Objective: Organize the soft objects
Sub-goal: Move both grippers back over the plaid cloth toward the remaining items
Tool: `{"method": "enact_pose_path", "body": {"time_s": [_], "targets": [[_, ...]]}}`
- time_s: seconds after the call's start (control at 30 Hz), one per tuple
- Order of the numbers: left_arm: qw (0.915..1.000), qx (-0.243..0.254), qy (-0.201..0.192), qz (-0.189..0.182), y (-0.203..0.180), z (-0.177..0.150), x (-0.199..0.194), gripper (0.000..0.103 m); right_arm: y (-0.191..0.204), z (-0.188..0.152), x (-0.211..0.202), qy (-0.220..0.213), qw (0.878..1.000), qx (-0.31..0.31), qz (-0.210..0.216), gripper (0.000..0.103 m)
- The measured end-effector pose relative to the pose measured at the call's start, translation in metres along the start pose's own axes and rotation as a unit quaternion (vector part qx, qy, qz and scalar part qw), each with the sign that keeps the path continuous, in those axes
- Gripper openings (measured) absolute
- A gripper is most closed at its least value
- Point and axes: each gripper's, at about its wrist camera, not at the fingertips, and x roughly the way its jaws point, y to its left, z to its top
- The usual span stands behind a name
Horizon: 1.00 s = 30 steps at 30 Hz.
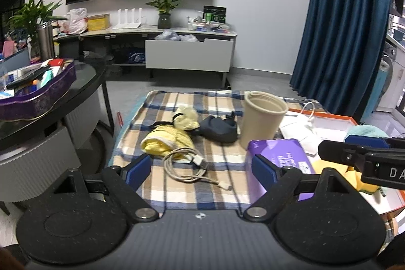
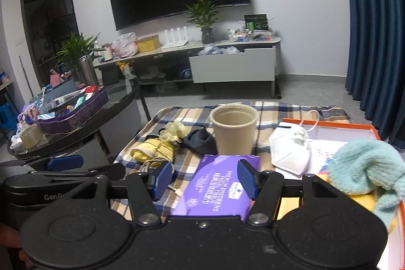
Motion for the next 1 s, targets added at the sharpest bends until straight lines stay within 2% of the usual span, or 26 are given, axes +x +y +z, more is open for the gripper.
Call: {"method": "enact_pose_path", "body": {"time_s": [0.47,1.0], "targets": [[0.9993,-0.026,0.017,0.021,0.027,-0.007,0.011,0.089,0.016,-0.001,0.025,0.020,0.999,-0.015,0.024,0.071],[0.9983,-0.030,0.041,0.027,0.031,-0.012,0.026,0.090,0.022,0.000,0.045,0.034,0.999,-0.023,0.035,0.071]]}}
